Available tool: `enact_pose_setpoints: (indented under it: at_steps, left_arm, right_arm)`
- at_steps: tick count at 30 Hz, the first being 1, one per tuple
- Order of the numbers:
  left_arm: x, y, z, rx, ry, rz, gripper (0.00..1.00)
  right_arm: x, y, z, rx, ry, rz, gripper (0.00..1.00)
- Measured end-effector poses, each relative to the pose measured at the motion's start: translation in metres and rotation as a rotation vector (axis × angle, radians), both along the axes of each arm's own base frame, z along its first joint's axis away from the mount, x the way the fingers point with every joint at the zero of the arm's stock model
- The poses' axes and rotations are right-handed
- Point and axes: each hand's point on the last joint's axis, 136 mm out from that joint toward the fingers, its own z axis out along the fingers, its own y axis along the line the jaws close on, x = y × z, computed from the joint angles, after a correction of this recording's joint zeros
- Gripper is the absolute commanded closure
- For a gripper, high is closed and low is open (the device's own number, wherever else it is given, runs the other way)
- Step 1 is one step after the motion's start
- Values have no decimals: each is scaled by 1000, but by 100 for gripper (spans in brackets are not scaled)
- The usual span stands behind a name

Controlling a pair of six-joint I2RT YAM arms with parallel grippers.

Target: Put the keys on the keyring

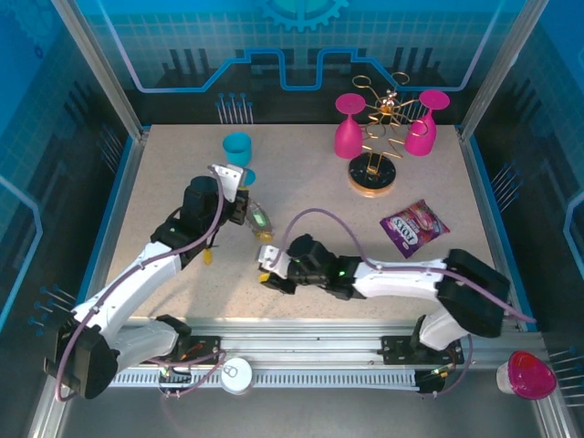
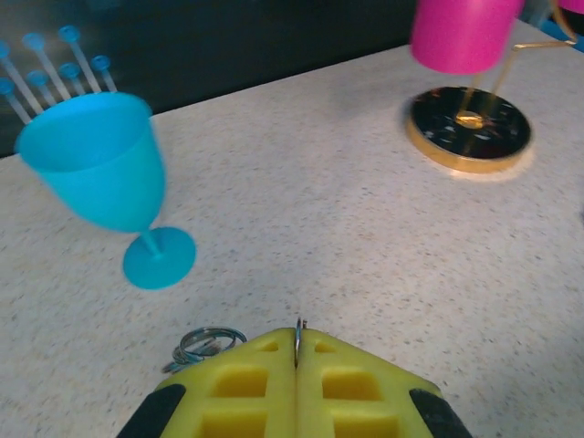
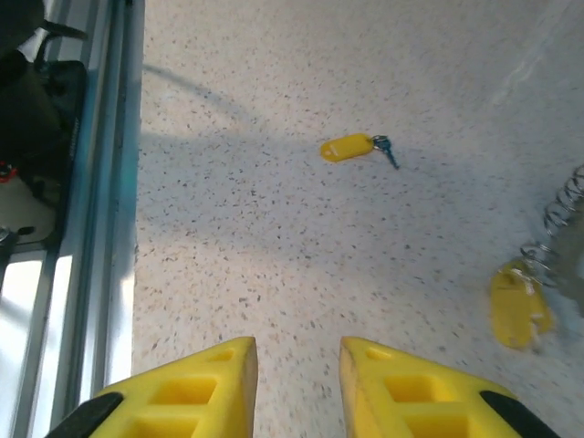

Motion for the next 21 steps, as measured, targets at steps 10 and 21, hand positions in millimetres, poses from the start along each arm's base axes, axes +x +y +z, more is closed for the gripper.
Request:
enact_pose_setpoints:
  at_steps: [10, 21]
  left_arm:
    - [7, 60, 11, -76, -62, 215, 100]
    - [5, 91, 12, -95, -109, 335, 100]
  right_arm:
    - [30, 76, -6, 99, 9, -84, 74]
    - [71, 112, -36, 148, 69, -286, 73]
